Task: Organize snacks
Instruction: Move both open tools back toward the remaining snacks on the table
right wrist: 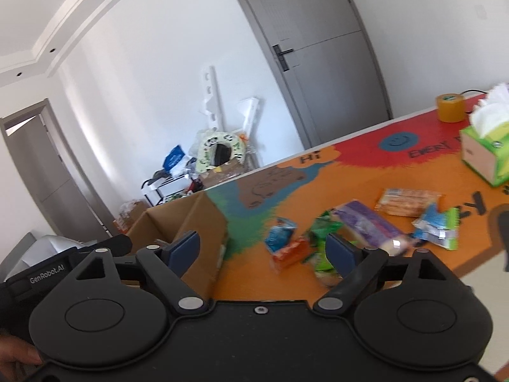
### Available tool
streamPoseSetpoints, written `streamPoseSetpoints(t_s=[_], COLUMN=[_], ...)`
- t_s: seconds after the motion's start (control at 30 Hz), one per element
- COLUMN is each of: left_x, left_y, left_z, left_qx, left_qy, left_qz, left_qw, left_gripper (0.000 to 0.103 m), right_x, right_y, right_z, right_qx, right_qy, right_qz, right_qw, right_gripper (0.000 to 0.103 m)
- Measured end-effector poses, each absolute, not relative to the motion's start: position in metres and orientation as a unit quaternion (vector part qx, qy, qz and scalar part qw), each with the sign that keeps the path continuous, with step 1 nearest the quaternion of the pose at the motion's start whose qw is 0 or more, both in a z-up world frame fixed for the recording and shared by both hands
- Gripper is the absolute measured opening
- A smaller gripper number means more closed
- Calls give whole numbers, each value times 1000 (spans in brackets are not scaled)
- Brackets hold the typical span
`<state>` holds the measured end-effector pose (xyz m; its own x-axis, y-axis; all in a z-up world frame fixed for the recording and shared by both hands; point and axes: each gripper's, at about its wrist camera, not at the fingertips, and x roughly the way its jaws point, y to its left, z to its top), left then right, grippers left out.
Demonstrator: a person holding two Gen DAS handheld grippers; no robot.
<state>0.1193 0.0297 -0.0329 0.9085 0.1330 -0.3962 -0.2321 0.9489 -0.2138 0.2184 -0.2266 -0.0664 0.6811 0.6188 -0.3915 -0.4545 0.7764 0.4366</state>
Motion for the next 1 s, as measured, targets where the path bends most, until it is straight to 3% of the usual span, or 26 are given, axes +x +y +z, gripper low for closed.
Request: streamPoseSetpoints(t_s=[1.0], left_x=[153], left_y=[-39], left_z=[-42], left_qx=[-96], left_qy=[219], left_qz=[22], left_qw=[971], left_gripper=[102], right_x=[227], right_y=[-307], right_z=[-105], right_qx=[166], right_qy=[291], right_qz=[225], right_qw=[915], right_gripper=[87])
